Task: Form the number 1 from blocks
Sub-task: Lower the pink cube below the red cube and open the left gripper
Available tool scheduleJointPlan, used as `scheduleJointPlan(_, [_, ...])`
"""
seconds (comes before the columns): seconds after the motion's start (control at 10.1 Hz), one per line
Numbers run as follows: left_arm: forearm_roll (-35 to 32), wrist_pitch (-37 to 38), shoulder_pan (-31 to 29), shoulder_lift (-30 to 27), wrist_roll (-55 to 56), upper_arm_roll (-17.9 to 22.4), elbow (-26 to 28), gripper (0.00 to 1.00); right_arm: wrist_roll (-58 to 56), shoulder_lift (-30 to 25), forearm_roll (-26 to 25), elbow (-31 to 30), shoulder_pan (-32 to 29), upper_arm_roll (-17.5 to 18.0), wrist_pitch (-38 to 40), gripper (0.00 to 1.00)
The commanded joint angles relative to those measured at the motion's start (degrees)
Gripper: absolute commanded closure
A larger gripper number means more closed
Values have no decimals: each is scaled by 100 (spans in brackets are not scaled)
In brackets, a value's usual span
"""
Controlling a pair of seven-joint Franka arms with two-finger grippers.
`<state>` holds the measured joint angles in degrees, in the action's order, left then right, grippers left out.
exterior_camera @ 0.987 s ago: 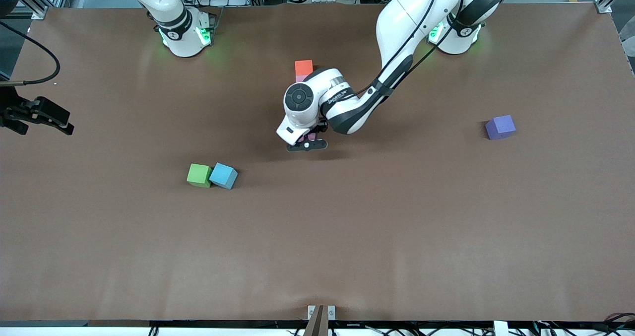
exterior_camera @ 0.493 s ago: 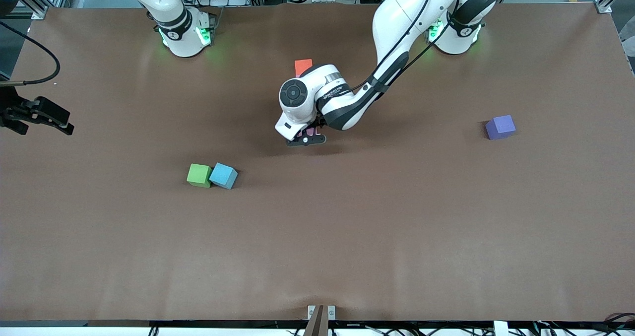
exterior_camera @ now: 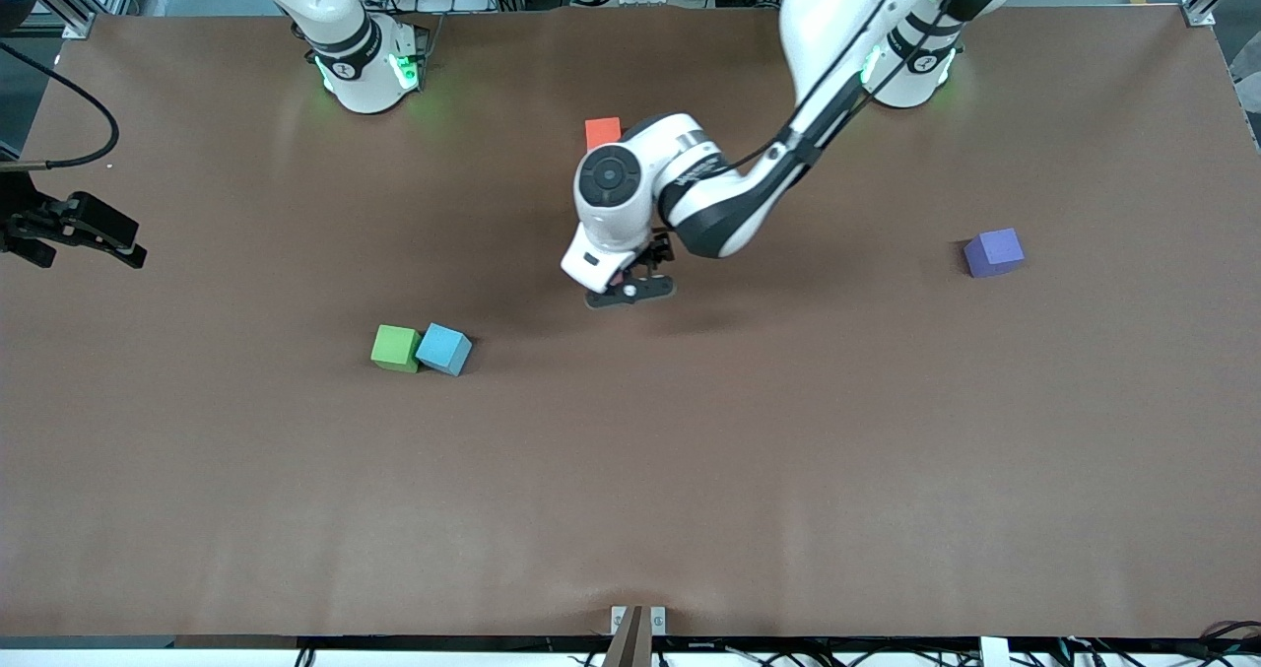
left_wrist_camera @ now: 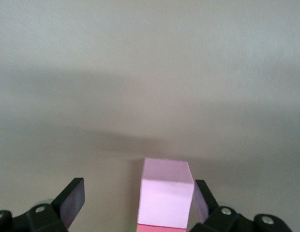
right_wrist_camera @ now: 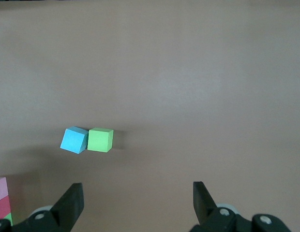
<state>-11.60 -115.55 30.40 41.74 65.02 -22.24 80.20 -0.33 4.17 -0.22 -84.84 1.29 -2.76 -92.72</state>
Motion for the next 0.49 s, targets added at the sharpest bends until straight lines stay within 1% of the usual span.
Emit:
scheduleJointPlan(0.0, [-167,129,-637,-359,28,0,119,0,59,5,13,55,21,-5,34,0])
scheduleJointPlan(0.1, [-228,216,-971,-569,11,0,136,0,59,23,22,55,38,-5,17,0])
scheduleJointPlan(0.2, [-246,548,-1375,-788,-303,-8,136,0,59,49,152,55,38,-5,-44,0])
scheduleJointPlan(0.39, [-247,700,-2078,-1053,-901,-17,136,0,59,154,285,29,73,-5,-281,0])
